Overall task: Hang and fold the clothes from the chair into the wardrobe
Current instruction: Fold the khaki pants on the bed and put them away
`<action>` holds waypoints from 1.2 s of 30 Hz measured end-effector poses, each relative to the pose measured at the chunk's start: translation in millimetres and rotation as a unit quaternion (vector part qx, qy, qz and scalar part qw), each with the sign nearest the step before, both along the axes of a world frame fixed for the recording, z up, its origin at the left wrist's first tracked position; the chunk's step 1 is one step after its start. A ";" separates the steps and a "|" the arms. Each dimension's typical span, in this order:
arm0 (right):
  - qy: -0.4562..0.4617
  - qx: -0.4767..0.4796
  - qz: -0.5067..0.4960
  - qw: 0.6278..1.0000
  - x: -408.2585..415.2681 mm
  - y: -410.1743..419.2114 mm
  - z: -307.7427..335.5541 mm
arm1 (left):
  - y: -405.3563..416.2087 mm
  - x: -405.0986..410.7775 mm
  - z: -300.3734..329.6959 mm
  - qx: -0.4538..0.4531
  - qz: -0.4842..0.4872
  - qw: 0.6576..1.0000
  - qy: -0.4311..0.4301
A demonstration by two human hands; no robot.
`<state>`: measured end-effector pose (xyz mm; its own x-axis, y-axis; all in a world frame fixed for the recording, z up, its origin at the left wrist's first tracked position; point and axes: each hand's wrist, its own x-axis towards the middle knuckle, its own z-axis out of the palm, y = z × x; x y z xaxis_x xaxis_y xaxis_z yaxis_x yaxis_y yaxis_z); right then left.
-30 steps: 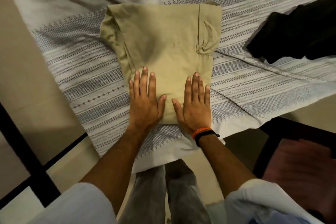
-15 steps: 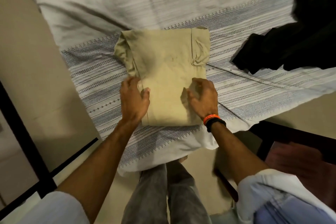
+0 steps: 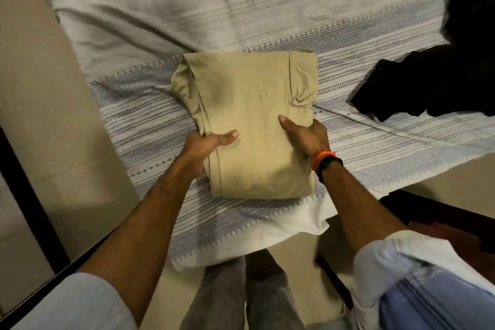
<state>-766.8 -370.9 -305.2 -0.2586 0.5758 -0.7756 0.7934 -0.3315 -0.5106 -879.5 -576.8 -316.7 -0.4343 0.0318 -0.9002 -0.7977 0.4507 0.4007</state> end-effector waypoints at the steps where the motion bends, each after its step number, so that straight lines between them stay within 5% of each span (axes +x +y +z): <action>1: 0.018 -0.030 -0.002 0.999 -1.3 0.8 0.6 | -1.1 -1.8 -1.4 0.014 -0.004 1.000 -0.019; 11: 0.136 -0.155 -0.022 0.978 2.8 3.4 16.4 | -14.5 -4.2 -25.2 0.076 0.018 0.996 -0.041; 22: 0.250 -0.290 -0.033 0.923 18.1 5.0 60.5 | -10.7 -3.6 74.3 0.262 -0.024 0.959 -0.104; 28: 0.249 -0.160 -0.008 0.955 -18.9 15.8 103.1 | 7.9 -27.5 115.2 0.213 0.017 0.977 -0.006; 36: 0.370 -0.039 0.071 0.926 -32.9 22.0 128.8 | -1.6 -47.3 124.7 0.281 0.026 0.930 0.234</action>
<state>-799.7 -348.9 -176.4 -0.8040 0.4450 -0.3943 0.2753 -0.3092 -0.9103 -926.9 -578.3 -192.0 -0.7885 0.4087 -0.4596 -0.4912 0.0311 0.8705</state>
